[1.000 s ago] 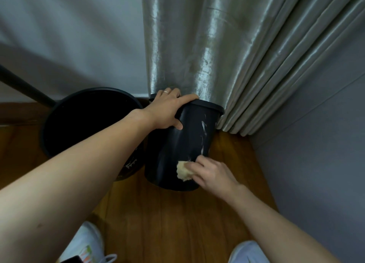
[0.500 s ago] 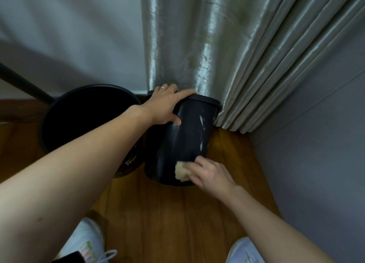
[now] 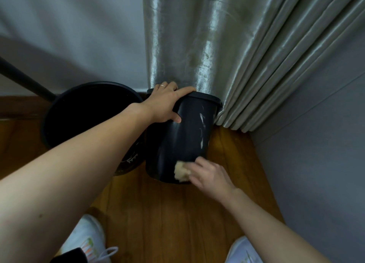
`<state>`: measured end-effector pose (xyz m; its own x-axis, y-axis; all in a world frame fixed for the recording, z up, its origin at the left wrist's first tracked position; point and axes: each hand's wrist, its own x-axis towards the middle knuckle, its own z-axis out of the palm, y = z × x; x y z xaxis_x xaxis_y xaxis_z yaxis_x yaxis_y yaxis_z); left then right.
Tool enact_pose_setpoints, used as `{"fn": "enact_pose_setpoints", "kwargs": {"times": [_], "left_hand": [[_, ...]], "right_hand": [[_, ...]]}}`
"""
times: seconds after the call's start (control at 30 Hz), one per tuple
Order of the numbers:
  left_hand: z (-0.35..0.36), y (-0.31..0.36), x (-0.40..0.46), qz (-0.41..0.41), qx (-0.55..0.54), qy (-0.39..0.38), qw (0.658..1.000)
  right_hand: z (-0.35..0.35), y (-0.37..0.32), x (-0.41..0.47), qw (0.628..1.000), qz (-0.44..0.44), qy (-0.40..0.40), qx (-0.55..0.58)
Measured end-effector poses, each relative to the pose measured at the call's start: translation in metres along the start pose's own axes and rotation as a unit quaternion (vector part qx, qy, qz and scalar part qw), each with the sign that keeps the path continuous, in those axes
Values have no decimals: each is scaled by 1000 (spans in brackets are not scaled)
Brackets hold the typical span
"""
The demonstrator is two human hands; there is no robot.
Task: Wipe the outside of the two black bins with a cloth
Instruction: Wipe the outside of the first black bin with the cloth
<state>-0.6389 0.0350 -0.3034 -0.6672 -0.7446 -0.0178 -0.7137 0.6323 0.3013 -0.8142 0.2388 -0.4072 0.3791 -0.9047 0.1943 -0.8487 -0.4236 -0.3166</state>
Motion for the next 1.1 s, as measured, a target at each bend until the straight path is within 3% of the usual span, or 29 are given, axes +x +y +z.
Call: {"fn": "enact_pose_setpoints", "kwargs": {"times": [0.13, 0.27, 0.33, 0.57, 0.73, 1.0, 1.1], "left_hand": [[0, 1, 0, -2, -1, 4, 1000], [-1, 2, -1, -3, -10, 7, 1000], [-4, 5, 1, -19, -19, 9, 1000], [-1, 35, 9, -50, 15, -10, 999], [-7, 23, 11, -72, -64, -7, 995], [-6, 10, 5, -40, -74, -14, 996], [-5, 13, 4, -35, -61, -15, 997]], "right_hand": [[-8, 6, 9, 993, 87, 71, 21], [2, 4, -10, 999, -32, -30, -11], [5, 3, -13, 997, -51, -52, -11], [5, 0, -10, 998, -44, -42, -16], [0, 1, -13, 998, -40, -38, -11], [-8, 8, -5, 995, -80, -44, -28], [-25, 13, 22, 997, -47, 2, -53]]}}
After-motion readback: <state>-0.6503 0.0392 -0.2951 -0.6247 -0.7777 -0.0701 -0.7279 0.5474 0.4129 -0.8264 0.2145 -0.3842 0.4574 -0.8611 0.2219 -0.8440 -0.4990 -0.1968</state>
